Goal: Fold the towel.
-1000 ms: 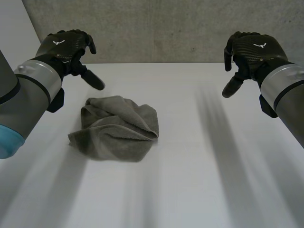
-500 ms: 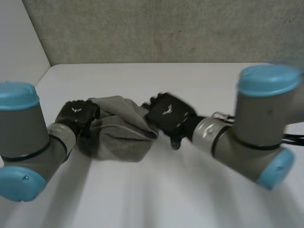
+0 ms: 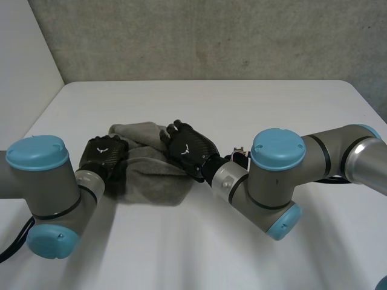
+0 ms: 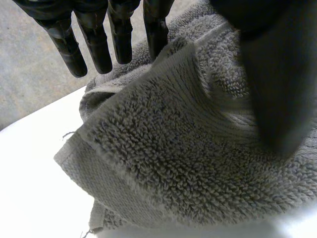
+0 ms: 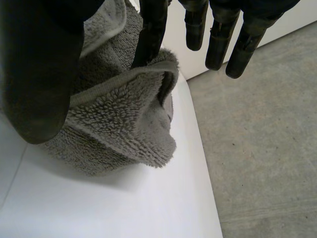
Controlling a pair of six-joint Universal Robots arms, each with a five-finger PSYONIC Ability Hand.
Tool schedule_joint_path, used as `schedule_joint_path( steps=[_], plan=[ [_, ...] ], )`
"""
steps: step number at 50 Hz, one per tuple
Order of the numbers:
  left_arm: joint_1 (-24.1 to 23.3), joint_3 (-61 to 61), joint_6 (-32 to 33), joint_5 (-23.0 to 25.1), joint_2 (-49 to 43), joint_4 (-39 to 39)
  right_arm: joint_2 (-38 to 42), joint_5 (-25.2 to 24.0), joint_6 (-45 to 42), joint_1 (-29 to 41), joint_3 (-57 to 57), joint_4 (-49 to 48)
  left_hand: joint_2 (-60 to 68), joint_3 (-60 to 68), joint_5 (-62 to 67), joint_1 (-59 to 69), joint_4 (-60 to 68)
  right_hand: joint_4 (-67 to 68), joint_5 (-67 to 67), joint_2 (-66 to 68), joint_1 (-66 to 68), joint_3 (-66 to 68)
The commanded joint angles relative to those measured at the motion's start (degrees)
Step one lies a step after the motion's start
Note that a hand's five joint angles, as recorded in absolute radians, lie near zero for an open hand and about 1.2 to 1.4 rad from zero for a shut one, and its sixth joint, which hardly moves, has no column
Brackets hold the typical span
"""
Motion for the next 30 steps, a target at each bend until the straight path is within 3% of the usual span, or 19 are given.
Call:
schedule_joint_path(
  steps=[1, 7, 8, 9, 10, 11, 12, 13, 15, 17, 18, 19, 20, 21, 30],
  plan=[
    [0.32, 0.28, -0.01, 0.00, -0.28, -0.15, 2.15, 1.20, -0.15, -0.01, -1.71, 0.15, -1.33, -1.96, 1.19, -1.54, -1.68, -5.46, -3.75, -5.01, -44.61, -4.23],
    [0.41, -0.16, -0.01, 0.00, -0.37, -0.33, 4.87, 1.37, -0.23, -0.10, -3.81, 0.41, 11.75, 11.12, 14.26, 11.53, 11.40, -5.46, -3.75, -5.01, -44.61, -4.23],
    [0.41, -0.24, -0.01, 0.00, -0.28, -0.42, 5.48, 1.11, -0.06, -0.10, -4.43, 0.41, 19.62, 18.99, 22.13, 19.40, 19.27, 10.26, 11.97, 10.72, -28.89, 11.49],
    [0.41, -0.25, -0.01, 0.00, -0.28, -0.42, 5.49, 1.11, -0.06, -0.10, -4.43, 0.41, 19.70, 19.06, 22.21, 19.48, 19.35, 10.43, 12.14, 10.89, -28.72, 11.67],
    [0.49, -0.25, -0.01, 0.00, -0.28, -0.42, 6.10, 0.76, 0.03, -0.10, -5.13, 0.50, 34.52, 33.89, 37.03, 34.30, 34.17, 34.08, 35.79, 34.54, -5.07, 35.32],
    [0.49, -0.25, -0.01, 0.00, -0.19, -0.50, 6.11, 0.76, 0.03, -0.10, -5.14, 0.50, 49.82, 49.19, 52.34, 49.61, 49.47, 34.32, 36.03, 34.77, -4.83, 35.55],
    [0.49, -0.25, -0.01, 0.00, -0.19, -0.50, 6.37, 0.50, 0.12, -0.10, -5.83, 0.76, 49.97, 49.34, 52.49, 49.76, 49.63, 64.23, 65.95, 64.69, 25.08, 65.47],
    [0.58, -0.25, -0.01, 0.08, 0.07, -0.68, 6.37, 0.32, 0.29, -0.10, -6.19, 0.68, 62.61, 61.98, 65.13, 62.39, 62.26, 64.53, 66.25, 64.99, 25.38, 65.77],
    [0.67, -0.25, -0.01, 0.09, 0.33, -0.68, 6.11, 0.32, 0.73, -0.10, -6.28, 0.68, 62.74, 62.11, 65.25, 62.52, 62.39, 64.54, 66.25, 64.99, 25.39, 65.77],
    [0.93, -0.25, -0.01, 0.09, 0.60, -0.77, 5.84, 1.20, 1.17, -0.10, -6.54, 0.59, 62.74, 62.11, 65.25, 62.52, 62.39, 64.54, 66.25, 64.99, 25.39, 65.77],
    [1.19, -0.33, -0.09, 0.17, 1.03, -0.77, 5.49, 1.63, 1.95, -0.10, -6.63, 0.59, 62.74, 62.11, 65.25, 62.52, 62.39, 53.60, 55.32, 54.06, 14.46, 54.84],
    [1.37, -0.42, -0.10, 0.17, 1.56, -0.77, 5.23, 2.16, 2.92, -0.10, -6.72, 0.94, 62.74, 62.11, 65.25, 62.52, 62.39, 7.53, 9.25, 7.99, -31.62, 8.77],
    [1.37, -0.42, -0.10, 0.17, 1.56, -0.77, 5.23, 2.16, 2.93, -0.10, -6.72, 0.94, 62.74, 62.11, 65.25, 62.52, 62.39, 7.07, 8.79, 7.53, -32.08, 8.31],
    [1.55, -0.51, -0.10, 0.17, 2.00, -0.77, 5.05, 3.21, 4.15, -0.10, -6.89, 1.11, 62.74, 62.11, 65.25, 62.52, 62.39, -4.59, -2.87, -4.13, -43.74, -3.35],
    [2.34, -1.39, -0.10, 0.17, 3.85, -1.12, 7.24, 3.13, 5.83, -0.10, -7.68, 1.38, 62.74, 62.11, 65.25, 62.52, 62.39, -5.46, -3.75, -5.01, -44.61, -4.23]
  ],
)
